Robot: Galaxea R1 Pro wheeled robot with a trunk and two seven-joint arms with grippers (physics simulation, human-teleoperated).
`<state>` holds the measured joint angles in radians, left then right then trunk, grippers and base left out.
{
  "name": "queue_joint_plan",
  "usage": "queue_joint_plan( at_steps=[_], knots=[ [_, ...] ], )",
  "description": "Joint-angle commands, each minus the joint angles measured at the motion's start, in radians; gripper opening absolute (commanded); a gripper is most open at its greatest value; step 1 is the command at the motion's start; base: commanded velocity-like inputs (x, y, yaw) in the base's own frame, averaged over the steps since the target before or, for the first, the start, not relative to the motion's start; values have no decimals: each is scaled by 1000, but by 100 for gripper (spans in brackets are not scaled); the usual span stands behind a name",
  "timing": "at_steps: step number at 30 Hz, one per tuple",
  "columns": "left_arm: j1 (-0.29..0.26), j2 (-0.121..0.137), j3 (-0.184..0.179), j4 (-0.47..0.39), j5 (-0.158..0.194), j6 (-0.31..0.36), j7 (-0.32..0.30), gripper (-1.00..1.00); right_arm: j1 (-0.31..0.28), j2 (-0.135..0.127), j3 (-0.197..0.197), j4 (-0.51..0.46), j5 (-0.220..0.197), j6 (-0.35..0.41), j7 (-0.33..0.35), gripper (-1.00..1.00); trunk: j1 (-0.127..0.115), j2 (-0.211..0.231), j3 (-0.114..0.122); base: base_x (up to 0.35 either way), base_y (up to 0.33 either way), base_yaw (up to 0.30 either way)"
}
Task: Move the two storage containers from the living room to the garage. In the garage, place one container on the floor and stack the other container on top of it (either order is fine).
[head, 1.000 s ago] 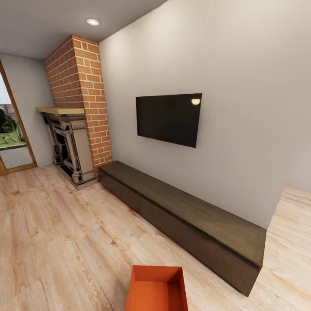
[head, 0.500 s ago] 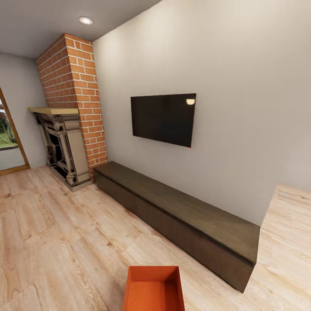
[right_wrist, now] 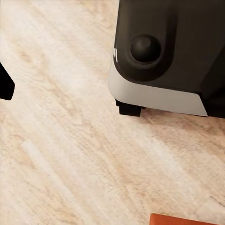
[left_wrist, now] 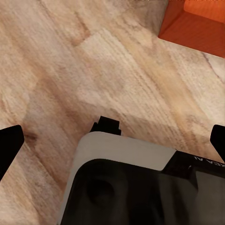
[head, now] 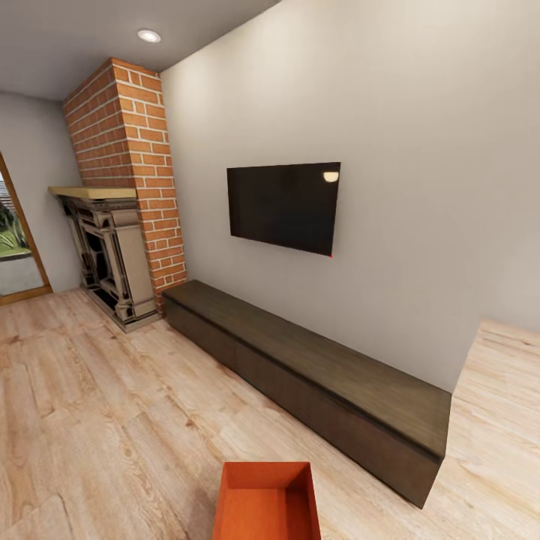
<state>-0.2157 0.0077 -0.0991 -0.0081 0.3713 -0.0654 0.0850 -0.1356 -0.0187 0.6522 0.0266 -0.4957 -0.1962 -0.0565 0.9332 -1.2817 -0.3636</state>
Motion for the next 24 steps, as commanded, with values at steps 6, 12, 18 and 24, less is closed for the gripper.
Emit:
queue_joint_plan(
  at_steps=[6, 12, 18, 24],
  knots=[
    [-1, 1, -8, 0, 8, -2, 2, 100, -1, 0, 9, 3, -6, -6, 0, 100, 0, -1, -1, 0, 0, 0],
    [0, 0, -9, 0, 6, -3, 2, 100, -1, 0, 9, 3, -6, -6, -7, 100, 0, -1, -1, 10, 3, 0],
    [-1, 0, -9, 0, 6, -3, 2, 100, -1, 0, 10, 3, -7, -5, -8, 100, 0, -1, -1, 74, 55, 0],
    [-1, 0, -9, 0, 6, -4, 2, 100, -1, 2, 9, 3, -7, -4, -8, 100, 0, -1, -1, 10, 8, 0]
  ],
)
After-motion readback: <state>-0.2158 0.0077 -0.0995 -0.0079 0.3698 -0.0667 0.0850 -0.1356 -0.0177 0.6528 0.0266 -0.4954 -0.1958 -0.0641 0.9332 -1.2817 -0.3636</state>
